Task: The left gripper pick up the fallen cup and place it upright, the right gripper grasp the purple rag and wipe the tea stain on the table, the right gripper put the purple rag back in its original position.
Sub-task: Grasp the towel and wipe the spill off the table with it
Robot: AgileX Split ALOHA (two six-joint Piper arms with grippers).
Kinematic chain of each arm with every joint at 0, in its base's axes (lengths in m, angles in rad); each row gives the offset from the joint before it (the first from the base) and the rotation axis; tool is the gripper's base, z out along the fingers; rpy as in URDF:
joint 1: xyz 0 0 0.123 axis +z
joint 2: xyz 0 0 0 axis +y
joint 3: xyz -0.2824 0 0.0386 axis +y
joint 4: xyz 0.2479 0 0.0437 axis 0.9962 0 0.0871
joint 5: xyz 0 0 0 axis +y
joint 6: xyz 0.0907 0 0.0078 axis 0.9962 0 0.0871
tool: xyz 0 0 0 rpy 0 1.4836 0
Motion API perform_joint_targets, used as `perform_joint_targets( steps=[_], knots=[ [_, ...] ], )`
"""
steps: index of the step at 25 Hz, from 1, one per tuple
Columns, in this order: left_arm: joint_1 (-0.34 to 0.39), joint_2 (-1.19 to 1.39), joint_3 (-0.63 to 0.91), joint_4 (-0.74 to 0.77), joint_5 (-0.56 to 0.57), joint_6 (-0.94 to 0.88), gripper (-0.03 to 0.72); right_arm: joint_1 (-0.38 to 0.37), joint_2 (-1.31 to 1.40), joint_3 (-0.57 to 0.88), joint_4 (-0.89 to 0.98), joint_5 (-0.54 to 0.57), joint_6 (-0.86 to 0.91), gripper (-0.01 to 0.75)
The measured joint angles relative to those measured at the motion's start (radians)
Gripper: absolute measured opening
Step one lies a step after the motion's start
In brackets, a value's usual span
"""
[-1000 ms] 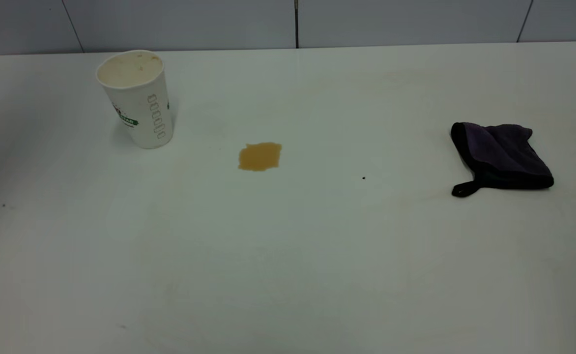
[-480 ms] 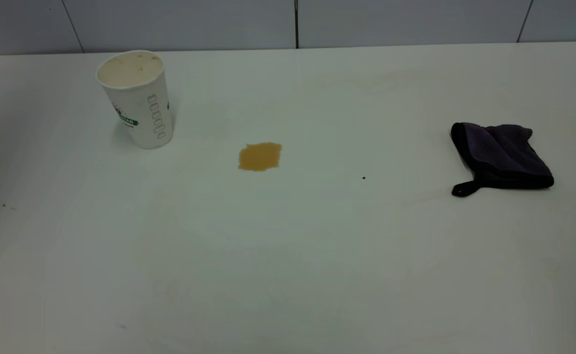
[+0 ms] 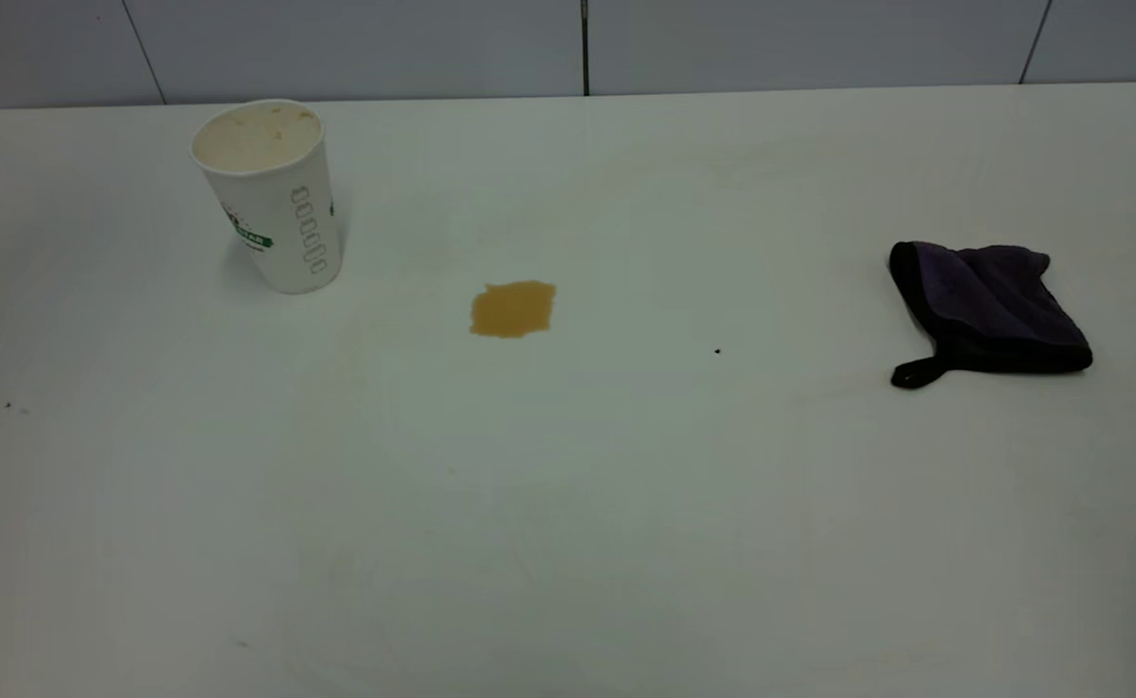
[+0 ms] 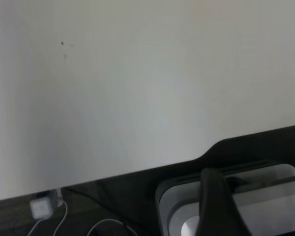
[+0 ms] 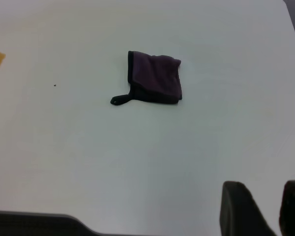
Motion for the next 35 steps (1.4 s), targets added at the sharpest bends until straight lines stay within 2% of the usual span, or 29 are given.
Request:
perform_joint_targets(
  steps=[7,13,19,26,35],
  knots=[
    [0.000,-0.284,0.303,0.004,0.000,-0.004,0.450,0.000,0.000,0.000,0.000,0.000,0.000,0.239],
    [0.000,-0.544,0.465,0.009,-0.005,-0.004,0.450,0.000,0.000,0.000,0.000,0.000,0.000,0.239],
    [0.000,-0.781,0.498,0.033,-0.026,-0.033,0.450,0.000,0.000,0.000,0.000,0.000,0.000,0.239],
    [0.000,-1.009,0.498,0.187,-0.006,-0.184,0.450,0.000,0.000,0.000,0.000,0.000,0.000,0.239],
    [0.000,-1.107,0.550,0.223,-0.007,-0.226,0.450,0.000,0.000,0.000,0.000,0.000,0.000,0.239]
  ],
)
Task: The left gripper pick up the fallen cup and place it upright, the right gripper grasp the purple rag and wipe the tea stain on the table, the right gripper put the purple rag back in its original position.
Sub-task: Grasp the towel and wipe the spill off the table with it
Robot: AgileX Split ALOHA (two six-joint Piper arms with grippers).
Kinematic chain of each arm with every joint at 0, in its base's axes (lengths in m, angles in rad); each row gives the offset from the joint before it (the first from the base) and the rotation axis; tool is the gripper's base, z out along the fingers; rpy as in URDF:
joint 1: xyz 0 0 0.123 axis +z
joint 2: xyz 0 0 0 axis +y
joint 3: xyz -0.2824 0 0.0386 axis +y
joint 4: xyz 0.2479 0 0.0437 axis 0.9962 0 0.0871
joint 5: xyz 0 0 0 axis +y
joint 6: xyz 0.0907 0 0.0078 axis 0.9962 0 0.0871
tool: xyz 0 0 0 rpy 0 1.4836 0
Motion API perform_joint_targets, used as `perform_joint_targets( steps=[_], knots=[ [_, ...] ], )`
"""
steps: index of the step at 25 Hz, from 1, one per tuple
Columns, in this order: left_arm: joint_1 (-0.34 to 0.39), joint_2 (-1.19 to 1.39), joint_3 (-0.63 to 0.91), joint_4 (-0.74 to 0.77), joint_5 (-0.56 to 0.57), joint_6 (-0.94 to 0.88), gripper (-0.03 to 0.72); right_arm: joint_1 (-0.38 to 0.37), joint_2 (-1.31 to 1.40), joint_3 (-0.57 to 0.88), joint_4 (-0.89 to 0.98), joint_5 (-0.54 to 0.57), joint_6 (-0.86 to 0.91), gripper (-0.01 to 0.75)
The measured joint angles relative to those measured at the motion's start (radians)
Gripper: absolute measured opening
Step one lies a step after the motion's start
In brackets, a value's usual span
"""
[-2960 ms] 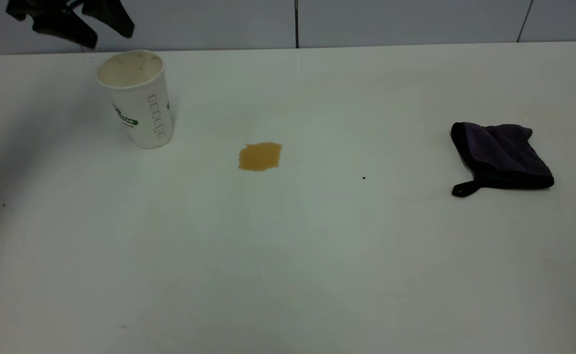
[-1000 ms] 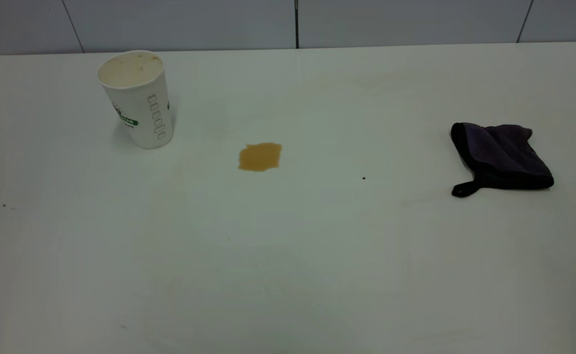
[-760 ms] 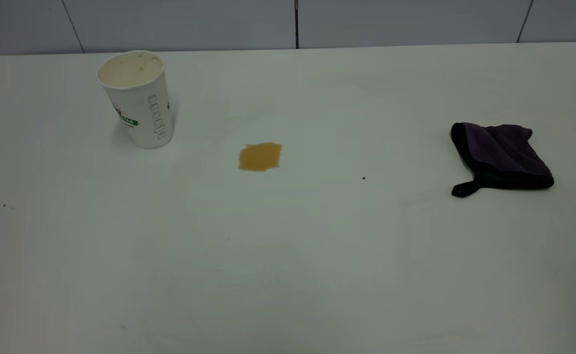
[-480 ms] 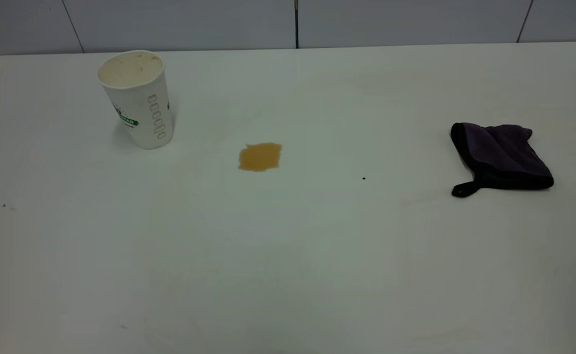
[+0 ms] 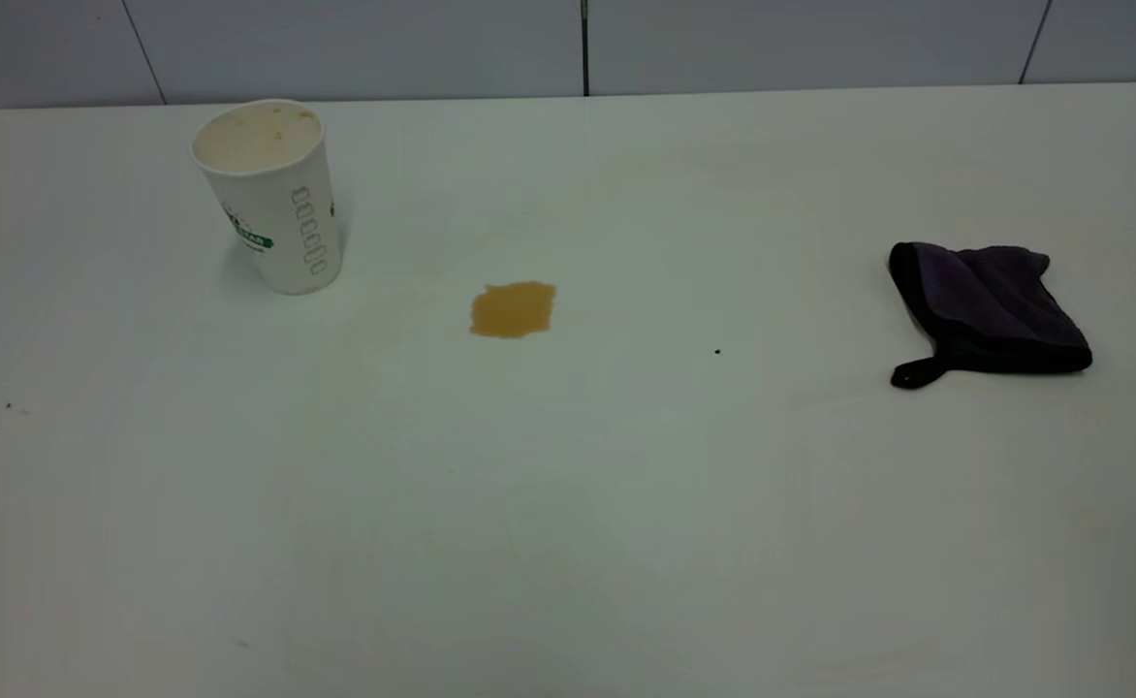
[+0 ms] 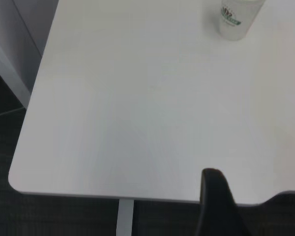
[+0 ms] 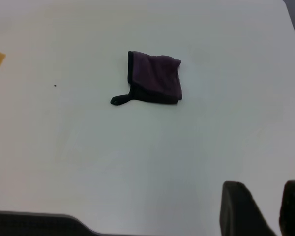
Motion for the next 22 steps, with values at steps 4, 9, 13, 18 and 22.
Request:
perform_joint_targets(
  steps=[4,9,13,18,22],
  knots=[
    [0.000,0.000,0.008,0.003,-0.008,-0.001,0.450,0.000,0.000,0.000,0.000,0.000,0.000,0.239],
    [0.000,0.000,0.030,0.006,-0.013,-0.001,0.450,0.000,0.000,0.000,0.000,0.000,0.000,0.239],
    [0.000,0.000,0.047,0.015,-0.016,-0.004,0.450,0.000,0.000,0.000,0.000,0.000,0.000,0.239],
    [0.000,0.000,0.047,0.018,-0.017,-0.006,0.450,0.000,0.000,0.000,0.000,0.000,0.000,0.239],
    [0.000,0.000,0.047,0.018,-0.017,-0.006,0.450,0.000,0.000,0.000,0.000,0.000,0.000,0.239]
  ],
)
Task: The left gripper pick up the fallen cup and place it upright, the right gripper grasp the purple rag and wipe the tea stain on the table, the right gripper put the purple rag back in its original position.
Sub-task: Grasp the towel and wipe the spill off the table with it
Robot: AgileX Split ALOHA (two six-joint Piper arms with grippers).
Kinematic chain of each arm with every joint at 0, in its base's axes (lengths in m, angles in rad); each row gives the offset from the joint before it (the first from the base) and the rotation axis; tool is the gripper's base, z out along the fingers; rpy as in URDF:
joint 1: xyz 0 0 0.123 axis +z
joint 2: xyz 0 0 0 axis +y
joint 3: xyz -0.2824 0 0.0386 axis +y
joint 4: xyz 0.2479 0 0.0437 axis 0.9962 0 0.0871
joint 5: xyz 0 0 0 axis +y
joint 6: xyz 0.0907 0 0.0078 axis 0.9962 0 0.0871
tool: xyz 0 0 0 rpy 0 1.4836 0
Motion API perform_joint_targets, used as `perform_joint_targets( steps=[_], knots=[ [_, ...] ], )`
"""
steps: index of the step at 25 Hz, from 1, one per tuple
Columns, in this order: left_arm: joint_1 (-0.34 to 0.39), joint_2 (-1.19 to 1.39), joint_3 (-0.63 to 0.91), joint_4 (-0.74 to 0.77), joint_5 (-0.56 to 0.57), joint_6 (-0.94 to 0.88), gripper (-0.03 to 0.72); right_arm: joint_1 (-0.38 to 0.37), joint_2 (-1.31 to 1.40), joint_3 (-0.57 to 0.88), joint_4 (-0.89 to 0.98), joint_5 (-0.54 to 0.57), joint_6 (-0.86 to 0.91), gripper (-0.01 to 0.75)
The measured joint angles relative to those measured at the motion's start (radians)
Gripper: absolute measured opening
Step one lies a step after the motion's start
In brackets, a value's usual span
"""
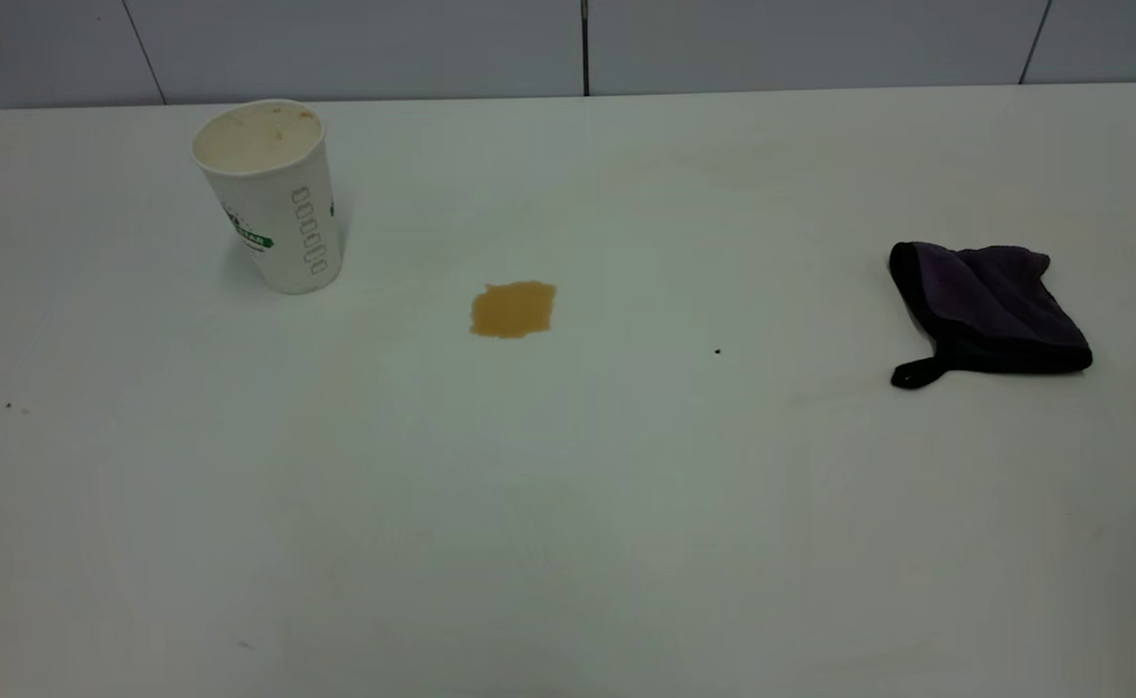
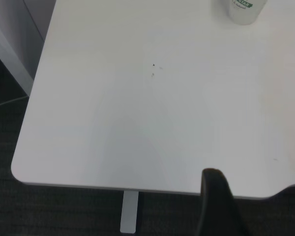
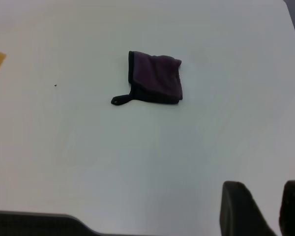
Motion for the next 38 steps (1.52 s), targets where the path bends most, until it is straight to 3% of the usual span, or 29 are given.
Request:
perform_joint_targets(
  steps=[29,32,36,38],
  knots=[
    [0.000,0.000,0.000,0.000,-0.002,-0.002,0.450,0.000,0.000,-0.015,-0.003,-0.013,0.000,0.252],
    [0.000,0.000,0.000,0.000,-0.002,-0.002,0.450,0.000,0.062,-0.060,-0.014,-0.049,0.024,0.359],
    [0.000,0.000,0.000,0.000,-0.002,-0.002,0.450,0.000,0.290,-0.133,-0.032,-0.085,0.034,0.611],
    [0.000,0.000,0.000,0.000,-0.002,-0.002,0.450,0.000,0.451,-0.171,-0.026,-0.119,0.034,0.693]
  ],
)
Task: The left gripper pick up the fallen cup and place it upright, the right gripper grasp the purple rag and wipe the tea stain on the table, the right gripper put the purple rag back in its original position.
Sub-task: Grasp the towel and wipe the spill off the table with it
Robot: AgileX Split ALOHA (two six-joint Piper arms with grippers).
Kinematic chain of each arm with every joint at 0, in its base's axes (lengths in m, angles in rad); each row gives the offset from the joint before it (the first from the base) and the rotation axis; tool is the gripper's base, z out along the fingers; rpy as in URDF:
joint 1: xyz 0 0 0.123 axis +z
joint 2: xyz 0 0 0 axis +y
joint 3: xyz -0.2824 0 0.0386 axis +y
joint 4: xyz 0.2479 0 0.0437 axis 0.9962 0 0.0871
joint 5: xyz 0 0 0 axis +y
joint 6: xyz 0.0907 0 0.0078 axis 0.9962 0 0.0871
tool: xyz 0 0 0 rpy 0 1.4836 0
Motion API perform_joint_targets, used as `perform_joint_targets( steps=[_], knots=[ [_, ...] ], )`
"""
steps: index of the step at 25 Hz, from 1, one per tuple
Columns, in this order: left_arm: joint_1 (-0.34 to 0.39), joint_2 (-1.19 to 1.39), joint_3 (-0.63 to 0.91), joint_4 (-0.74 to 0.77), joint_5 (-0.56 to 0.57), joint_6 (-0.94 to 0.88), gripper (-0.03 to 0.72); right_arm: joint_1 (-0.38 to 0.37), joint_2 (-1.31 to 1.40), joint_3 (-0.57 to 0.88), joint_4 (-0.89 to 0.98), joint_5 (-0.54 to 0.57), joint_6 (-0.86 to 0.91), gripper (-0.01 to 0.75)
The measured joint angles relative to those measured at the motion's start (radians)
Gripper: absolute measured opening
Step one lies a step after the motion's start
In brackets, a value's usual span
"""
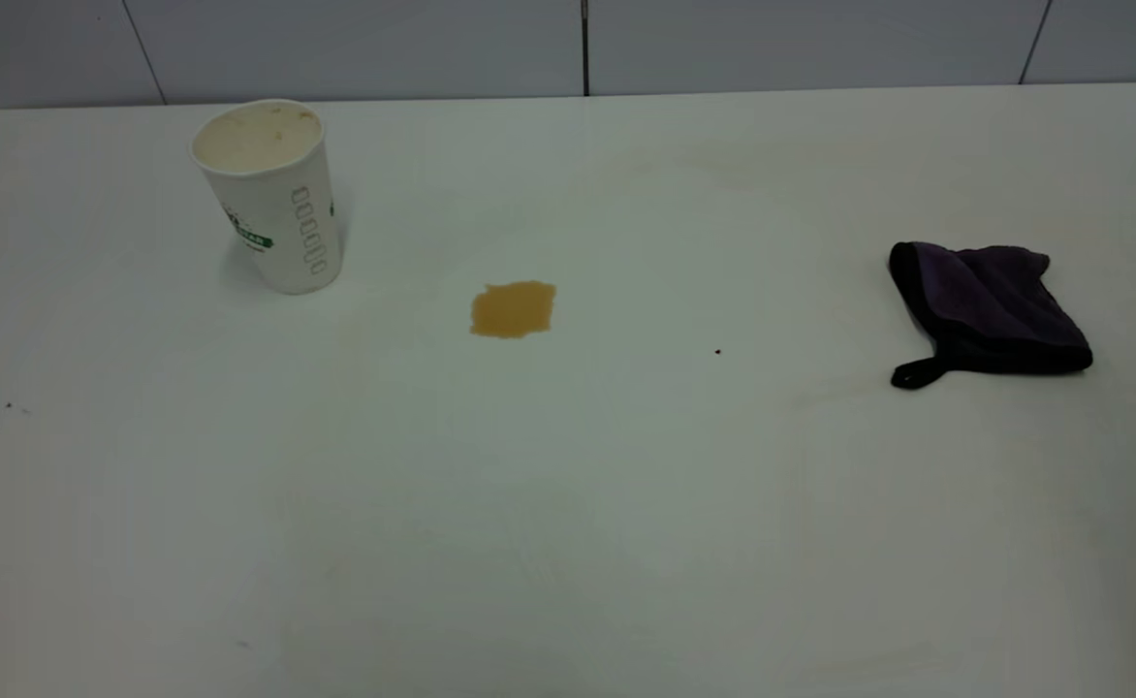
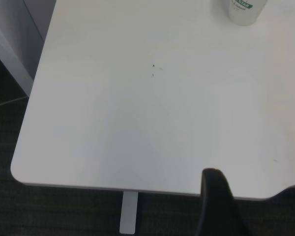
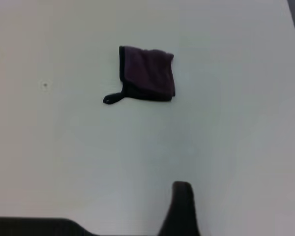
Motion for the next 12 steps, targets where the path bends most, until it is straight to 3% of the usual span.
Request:
perform_joint_targets(
  steps=[5,12],
  knots=[
    [0.000,0.000,0.000,0.000,0.000,0.000,0.450,0.000,0.408,-0.104,0.009,-0.097,-0.012,0.725],
    [0.000,0.000,0.000,0.000,0.000,0.000,0.450,0.000,0.859,-0.187,0.061,-0.337,-0.100,0.726]
  ],
)
